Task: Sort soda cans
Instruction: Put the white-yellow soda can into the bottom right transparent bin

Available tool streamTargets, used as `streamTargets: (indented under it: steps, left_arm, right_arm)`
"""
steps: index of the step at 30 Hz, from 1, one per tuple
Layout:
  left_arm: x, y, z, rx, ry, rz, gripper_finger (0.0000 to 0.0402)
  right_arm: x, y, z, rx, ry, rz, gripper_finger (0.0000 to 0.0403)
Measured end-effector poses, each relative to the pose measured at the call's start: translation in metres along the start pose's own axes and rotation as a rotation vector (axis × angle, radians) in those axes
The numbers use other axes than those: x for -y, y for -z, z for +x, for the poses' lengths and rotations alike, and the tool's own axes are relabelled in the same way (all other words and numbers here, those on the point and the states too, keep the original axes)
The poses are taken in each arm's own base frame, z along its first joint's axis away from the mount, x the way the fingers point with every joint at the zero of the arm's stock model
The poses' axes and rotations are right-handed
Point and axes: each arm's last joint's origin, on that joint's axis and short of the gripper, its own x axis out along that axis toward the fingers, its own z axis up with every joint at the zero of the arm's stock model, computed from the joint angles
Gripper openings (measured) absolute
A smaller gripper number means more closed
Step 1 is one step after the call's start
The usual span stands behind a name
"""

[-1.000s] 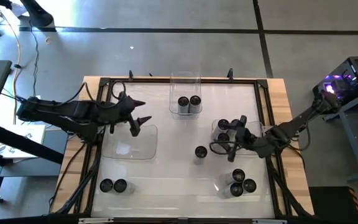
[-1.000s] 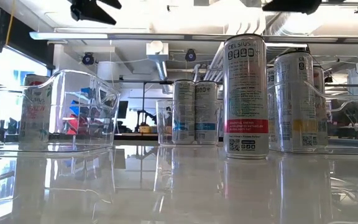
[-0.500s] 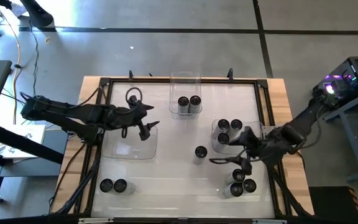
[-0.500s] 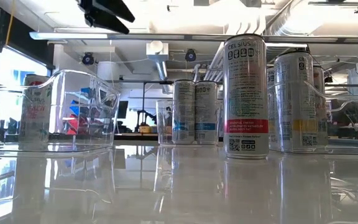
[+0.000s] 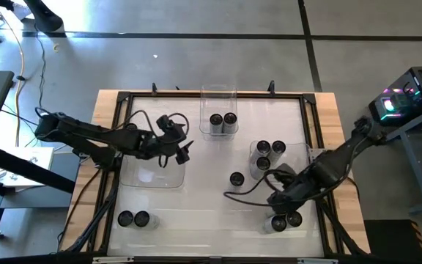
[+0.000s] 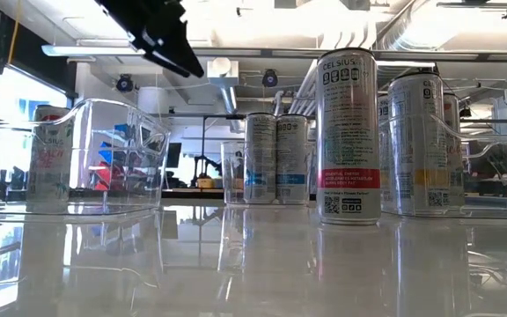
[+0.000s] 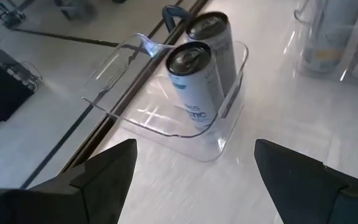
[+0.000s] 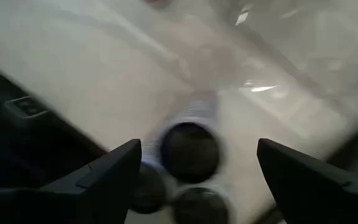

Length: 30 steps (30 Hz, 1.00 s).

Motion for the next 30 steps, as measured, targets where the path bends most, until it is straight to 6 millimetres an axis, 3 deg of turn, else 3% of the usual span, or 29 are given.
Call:
streamTargets:
  steps: [5,14,23,30]
  left_arm:
    - [0.01,0.002,0.012,-0.015,-0.003,0.063,0.0321]
    - [0.016,0.006,0.019,-0.035,-0.007,0.083,0.0321]
    - [0.017,0.005,0.019,-0.026,-0.005,0.075,0.0321]
    - [0.017,0.005,0.019,-0.026,-0.005,0.071,0.0321]
  right_arm:
    - [-0.011,-0.009,0.02,-0.04,0.067,0.098,0.0316]
    - [-0.026,-0.008,0.045,-0.176,0.126,0.104,0.0316]
    - [-0.023,-0.008,0.054,-0.179,0.234,0.095,0.0316]
    - [-0.025,-0.008,0.054,-0.168,0.205,0.079,0.0316]
